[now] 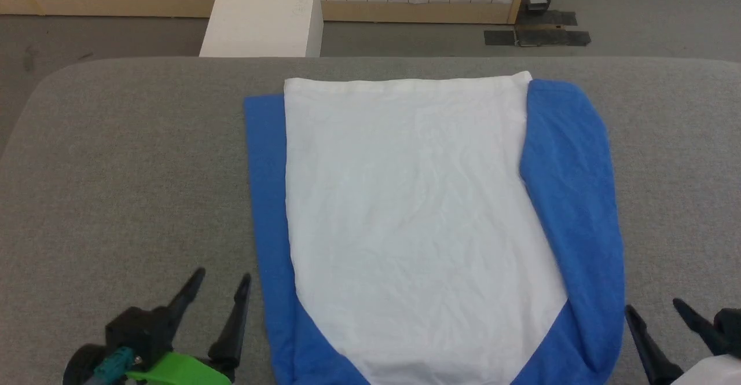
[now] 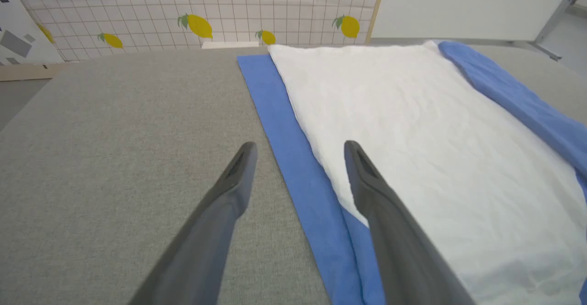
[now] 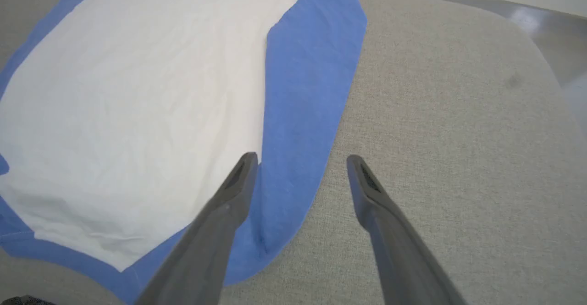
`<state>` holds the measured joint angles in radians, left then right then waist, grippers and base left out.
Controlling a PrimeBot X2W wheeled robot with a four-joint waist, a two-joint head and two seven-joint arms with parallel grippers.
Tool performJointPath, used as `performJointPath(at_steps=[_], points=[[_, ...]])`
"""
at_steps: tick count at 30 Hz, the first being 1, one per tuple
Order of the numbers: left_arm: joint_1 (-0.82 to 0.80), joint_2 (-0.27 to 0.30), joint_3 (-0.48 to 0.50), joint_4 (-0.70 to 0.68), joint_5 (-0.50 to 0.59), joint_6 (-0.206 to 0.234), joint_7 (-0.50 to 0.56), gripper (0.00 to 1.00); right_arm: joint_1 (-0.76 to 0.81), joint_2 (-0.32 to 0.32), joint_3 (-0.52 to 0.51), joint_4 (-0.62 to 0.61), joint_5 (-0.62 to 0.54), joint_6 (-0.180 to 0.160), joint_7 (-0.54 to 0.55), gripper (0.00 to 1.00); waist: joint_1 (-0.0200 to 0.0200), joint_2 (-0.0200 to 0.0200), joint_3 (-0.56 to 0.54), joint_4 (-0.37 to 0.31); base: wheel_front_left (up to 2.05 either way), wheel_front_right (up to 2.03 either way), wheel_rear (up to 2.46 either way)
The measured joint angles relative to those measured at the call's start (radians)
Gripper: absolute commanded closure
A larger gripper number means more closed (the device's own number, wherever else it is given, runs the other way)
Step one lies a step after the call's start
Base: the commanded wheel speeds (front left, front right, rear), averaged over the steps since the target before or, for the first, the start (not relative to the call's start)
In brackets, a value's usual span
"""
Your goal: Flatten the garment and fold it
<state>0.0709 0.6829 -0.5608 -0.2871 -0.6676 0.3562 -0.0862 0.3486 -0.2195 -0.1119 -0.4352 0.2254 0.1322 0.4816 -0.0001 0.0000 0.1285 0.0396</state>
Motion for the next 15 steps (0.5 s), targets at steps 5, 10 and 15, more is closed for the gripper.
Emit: performJointPath(at_steps=[5,10,15], points=[[-0.007,-0.115,0.095,-0.067,0.031,0.081,-0.153,0.0,-0.125,0.111,-0.021,-0.031,-0.075,0.0,-0.189,0.0,0.0,0.0,0.021,-0.009,0.0,0.0,0.0],[-0.031,-0.218,0.113,-0.015,0.076,0.086,-0.167,0.0,-0.172,0.154,-0.016,0.022,-0.114,0.0,-0.317,0.0,0.0,0.0,0.044,-0.014,0.0,0.0,0.0],[-0.121,-0.207,0.124,0.035,0.11,0.019,-0.166,0.0,-0.186,0.166,-0.002,0.062,-0.13,0.0,-0.364,0.0,0.0,0.0,0.071,-0.014,0.0,0.0,0.0]])
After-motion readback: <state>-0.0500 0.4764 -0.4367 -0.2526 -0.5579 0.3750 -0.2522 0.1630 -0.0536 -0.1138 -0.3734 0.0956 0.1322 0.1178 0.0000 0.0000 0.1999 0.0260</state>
